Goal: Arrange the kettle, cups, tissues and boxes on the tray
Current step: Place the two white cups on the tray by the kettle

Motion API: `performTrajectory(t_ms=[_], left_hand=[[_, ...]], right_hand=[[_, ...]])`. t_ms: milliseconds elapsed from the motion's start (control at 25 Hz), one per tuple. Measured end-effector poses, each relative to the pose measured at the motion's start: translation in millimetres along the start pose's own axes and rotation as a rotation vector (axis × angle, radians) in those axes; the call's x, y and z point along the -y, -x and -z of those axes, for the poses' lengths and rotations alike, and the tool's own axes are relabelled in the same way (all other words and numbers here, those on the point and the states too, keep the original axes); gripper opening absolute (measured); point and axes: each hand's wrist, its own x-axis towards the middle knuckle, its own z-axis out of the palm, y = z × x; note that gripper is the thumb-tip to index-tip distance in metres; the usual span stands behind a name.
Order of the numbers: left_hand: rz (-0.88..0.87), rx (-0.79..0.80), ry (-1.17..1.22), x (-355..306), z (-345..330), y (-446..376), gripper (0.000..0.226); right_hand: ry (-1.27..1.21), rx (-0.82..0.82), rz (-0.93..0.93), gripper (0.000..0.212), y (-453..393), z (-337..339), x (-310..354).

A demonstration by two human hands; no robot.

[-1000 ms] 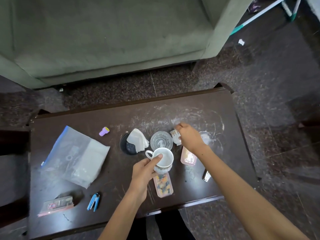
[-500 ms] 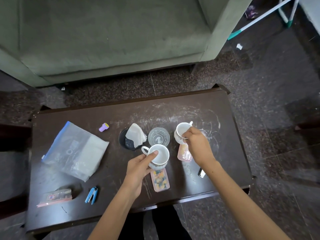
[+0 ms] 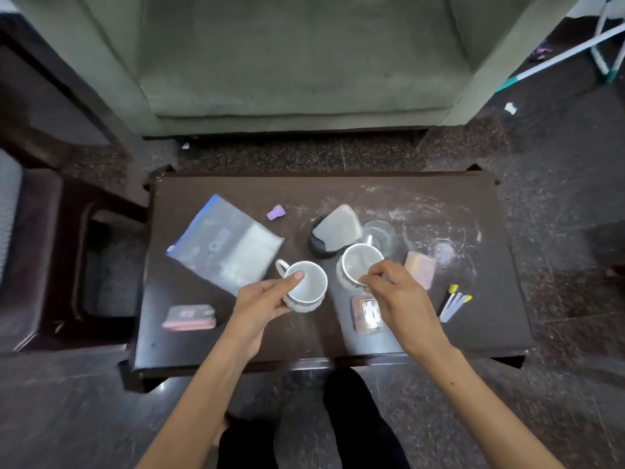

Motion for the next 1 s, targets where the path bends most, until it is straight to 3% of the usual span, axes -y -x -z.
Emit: performTrajectory(t_ms=[240,440,600,760,920,1000], left_hand=[[0.020,-0.075,0.013,-14.4,170.7,34.3,0.048],[-0.018,-0.135,0.070,-31.9,288.8,53.0,0.046],[-0.049,-0.172,0.101,-53.2,346.5,52.3,0.050],[-0.036,-0.161,0.117,-76.6,382.6,54.2,0.052],[-0.037,-0.171,0.150,-92.6,415.5,47.8,0.053],[-0.037,-0.178,0.159,-101.7,435.0,40.7,0.054]], right_hand=[[0.012,0.002,0.169,0.024,-2.0,-67.6,146.4],[-0.041,-0.002,0.277,0.034,-16.4,-125.6,257.0],[-0.054,0.043,0.372,0.023,-45.1,-147.8,303.0],[-0.111,0.124,0.336,0.019,-83.3,-152.7,328.9],[-0.019,0.153,0.571,0.031,-118.2,-153.6,364.1],[-0.018,0.142,0.590,0.032,-136.0,-162.0,384.0]])
